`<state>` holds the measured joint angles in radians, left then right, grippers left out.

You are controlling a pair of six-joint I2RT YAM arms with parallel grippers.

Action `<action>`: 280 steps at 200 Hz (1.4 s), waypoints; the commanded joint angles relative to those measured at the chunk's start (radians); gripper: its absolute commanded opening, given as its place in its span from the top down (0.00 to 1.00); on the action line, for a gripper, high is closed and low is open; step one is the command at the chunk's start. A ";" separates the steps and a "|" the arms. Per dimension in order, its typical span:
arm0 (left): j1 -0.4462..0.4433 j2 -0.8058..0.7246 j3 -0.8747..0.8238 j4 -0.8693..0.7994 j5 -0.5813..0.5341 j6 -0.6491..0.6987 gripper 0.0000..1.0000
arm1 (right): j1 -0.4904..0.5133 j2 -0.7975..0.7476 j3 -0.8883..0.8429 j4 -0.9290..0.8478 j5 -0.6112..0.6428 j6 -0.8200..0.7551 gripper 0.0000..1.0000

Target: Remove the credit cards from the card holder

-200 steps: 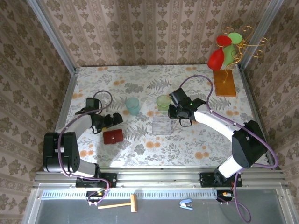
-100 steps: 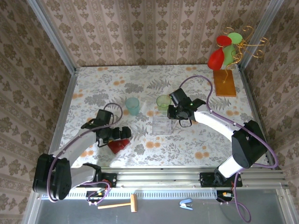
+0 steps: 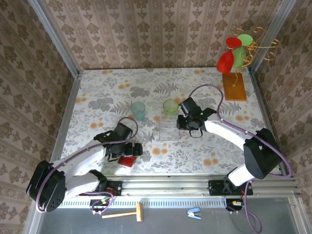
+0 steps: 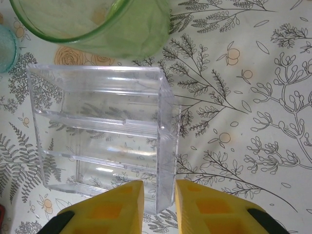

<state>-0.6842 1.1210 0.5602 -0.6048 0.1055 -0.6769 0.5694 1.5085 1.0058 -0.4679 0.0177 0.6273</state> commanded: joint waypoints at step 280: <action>-0.053 0.213 0.087 -0.112 -0.058 0.112 0.14 | -0.002 -0.023 0.002 -0.001 -0.020 0.002 0.75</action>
<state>-0.7177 1.3224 0.6346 -0.7033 0.0448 -0.5678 0.5694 1.4986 1.0016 -0.4522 0.0055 0.6250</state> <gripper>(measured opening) 0.876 0.254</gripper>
